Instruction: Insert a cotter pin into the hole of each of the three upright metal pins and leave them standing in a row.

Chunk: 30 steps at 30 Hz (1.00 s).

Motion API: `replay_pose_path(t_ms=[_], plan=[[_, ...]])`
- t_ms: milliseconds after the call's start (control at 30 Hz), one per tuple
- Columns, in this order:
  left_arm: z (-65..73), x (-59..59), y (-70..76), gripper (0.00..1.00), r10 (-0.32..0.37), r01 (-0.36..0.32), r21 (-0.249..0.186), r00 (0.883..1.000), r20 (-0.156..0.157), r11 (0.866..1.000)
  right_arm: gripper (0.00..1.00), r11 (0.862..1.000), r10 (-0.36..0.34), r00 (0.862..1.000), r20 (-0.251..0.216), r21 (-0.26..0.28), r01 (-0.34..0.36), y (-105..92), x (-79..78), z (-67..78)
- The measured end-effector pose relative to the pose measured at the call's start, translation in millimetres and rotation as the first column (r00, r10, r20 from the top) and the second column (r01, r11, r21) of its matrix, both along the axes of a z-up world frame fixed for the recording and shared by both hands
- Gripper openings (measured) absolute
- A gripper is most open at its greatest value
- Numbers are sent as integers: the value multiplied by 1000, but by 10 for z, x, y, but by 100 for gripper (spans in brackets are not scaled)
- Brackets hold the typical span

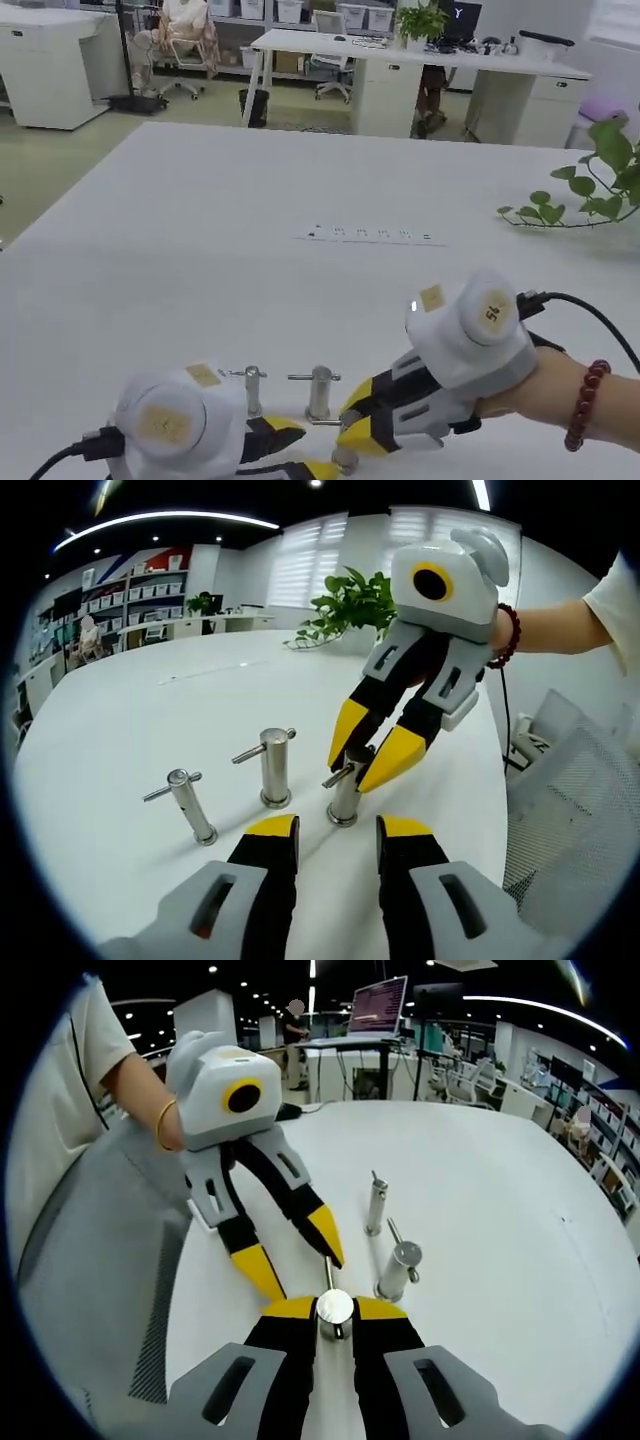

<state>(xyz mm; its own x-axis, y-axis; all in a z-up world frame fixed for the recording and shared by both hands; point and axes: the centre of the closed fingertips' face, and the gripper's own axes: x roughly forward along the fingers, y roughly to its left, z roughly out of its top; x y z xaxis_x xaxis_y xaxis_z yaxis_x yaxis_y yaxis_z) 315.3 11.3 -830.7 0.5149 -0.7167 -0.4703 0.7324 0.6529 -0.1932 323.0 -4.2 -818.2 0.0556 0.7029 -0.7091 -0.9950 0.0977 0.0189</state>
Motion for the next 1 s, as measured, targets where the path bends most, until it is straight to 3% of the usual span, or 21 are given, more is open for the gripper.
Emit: replay_pose_path(t_ms=[633,733,1000], plan=[[293,-51,208,46,37,-36,-51,999,29,998,13,999,-43,999,26,-30,43,-281,281,4],[338,-60,247,48,51,-50,-69,998,22,996,13,998,-51,998,25,-30,52,-312,322,2],[407,-61,374,55,77,-74,-55,996,52,996,13,998,-53,998,30,-36,54,-360,413,-5]])
